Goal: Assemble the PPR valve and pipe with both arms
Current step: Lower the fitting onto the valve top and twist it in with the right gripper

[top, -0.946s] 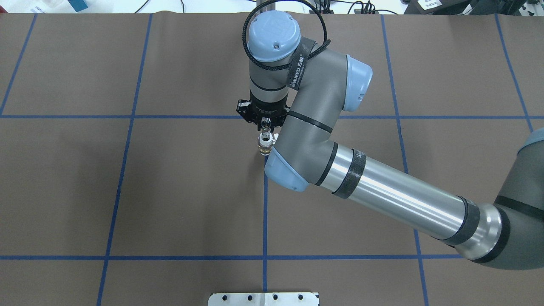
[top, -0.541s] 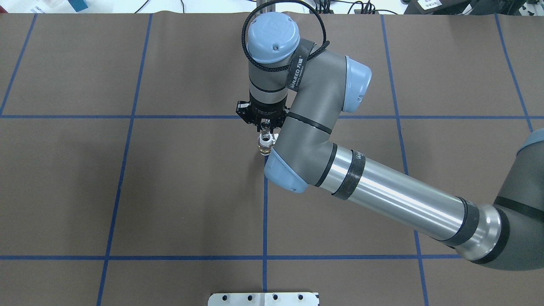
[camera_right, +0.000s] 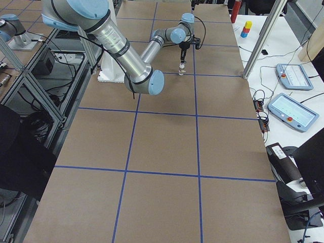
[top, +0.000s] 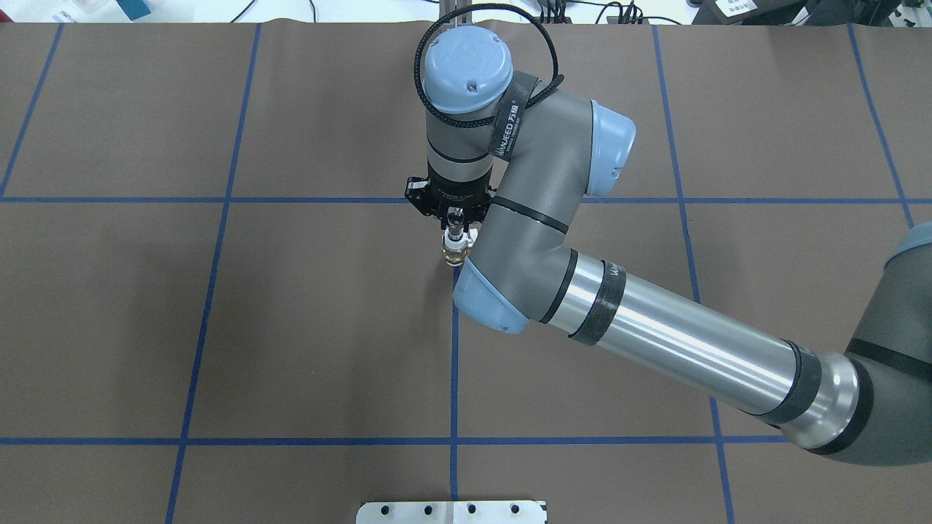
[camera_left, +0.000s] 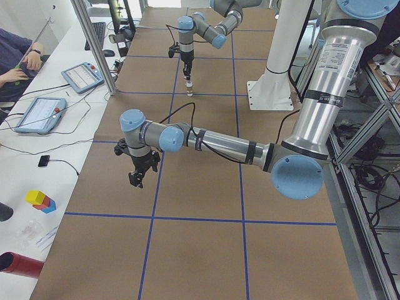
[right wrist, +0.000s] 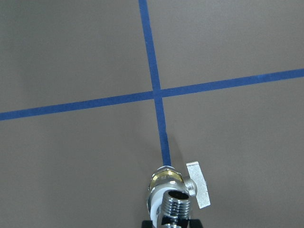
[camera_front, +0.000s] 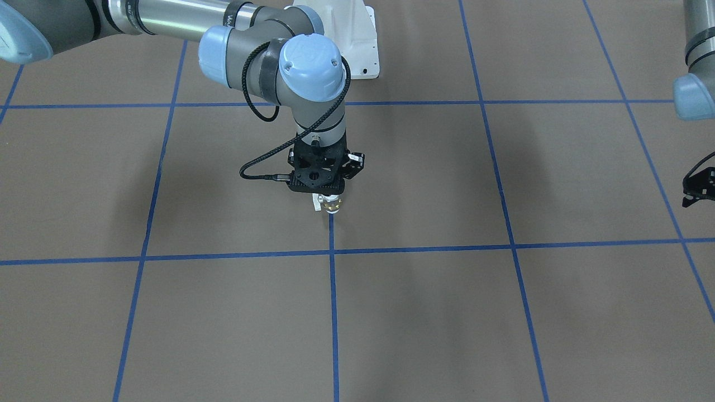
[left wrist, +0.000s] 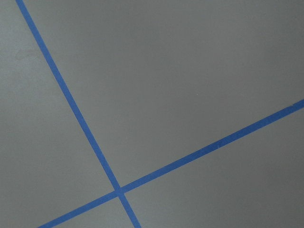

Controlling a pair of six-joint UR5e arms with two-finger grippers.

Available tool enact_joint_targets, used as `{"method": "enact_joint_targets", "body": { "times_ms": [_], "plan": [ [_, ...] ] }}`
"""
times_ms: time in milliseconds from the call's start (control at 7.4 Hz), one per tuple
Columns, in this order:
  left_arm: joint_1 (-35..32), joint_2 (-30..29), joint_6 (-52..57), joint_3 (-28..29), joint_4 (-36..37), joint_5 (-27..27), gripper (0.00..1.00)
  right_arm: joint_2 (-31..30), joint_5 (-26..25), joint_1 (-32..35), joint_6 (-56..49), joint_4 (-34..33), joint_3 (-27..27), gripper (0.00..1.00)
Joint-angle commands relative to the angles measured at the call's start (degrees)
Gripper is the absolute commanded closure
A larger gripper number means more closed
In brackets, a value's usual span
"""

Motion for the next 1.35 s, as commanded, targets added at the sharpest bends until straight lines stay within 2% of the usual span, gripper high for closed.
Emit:
{"method": "enact_joint_targets", "body": {
  "times_ms": [0,1081,1216],
  "plan": [
    [0.0,0.08,0.07,0.01,-0.04,0.04,0.0,-0.11,0.0,-0.01,0.01,-0.01,0.02,1.0],
    [0.0,0.08,0.07,0.53,-0.04,0.04,0.0,-0.11,0.09,-0.53,-0.07,0.34,-0.6,0.99],
    [0.0,0.08,0.16,0.62,-0.04,0.04,0.0,-0.11,0.09,-0.62,-0.07,0.34,-0.6,0.74]
  ]
}}
